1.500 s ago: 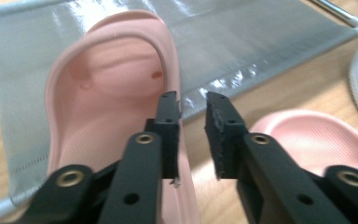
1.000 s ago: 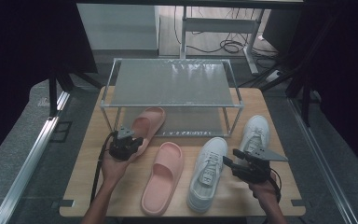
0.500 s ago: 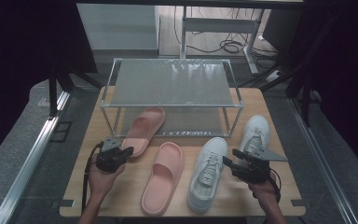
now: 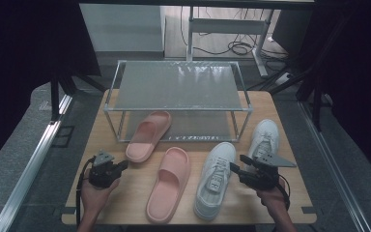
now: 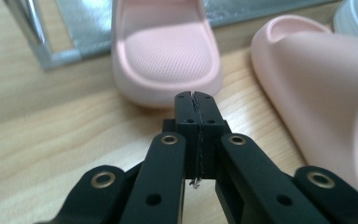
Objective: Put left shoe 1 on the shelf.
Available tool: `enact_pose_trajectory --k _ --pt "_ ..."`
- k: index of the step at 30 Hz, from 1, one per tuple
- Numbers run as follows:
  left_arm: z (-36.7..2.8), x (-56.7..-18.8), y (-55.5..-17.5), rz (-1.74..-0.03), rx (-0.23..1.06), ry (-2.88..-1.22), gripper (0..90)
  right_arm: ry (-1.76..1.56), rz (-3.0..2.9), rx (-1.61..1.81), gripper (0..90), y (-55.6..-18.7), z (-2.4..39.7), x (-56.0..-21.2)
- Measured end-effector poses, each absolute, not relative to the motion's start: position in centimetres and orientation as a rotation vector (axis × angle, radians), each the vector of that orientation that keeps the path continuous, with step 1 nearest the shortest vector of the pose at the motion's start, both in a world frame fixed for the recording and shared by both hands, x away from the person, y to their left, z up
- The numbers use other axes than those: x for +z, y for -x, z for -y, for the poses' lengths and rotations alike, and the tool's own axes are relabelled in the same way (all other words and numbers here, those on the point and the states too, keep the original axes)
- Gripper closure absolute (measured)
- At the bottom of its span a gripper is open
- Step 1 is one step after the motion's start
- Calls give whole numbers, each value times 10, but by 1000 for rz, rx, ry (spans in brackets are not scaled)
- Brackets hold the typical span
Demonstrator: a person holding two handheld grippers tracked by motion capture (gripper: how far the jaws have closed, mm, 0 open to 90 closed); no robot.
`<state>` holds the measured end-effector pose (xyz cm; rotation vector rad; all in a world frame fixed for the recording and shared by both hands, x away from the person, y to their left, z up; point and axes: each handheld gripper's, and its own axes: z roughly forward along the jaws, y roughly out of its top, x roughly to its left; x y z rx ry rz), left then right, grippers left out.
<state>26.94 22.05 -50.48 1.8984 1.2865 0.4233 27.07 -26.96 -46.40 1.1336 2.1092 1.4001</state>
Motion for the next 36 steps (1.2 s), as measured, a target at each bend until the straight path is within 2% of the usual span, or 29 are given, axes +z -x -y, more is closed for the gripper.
enact_pose_trajectory --k 14,36 --pt "-217 -523 -274 -1310 392 -1960 900 -1133 -2105 1432 446 -269 270 -461" --pt "-202 -523 -287 -1287 380 -1974 900 -1135 -2092 1420 446 -268 273 -459"
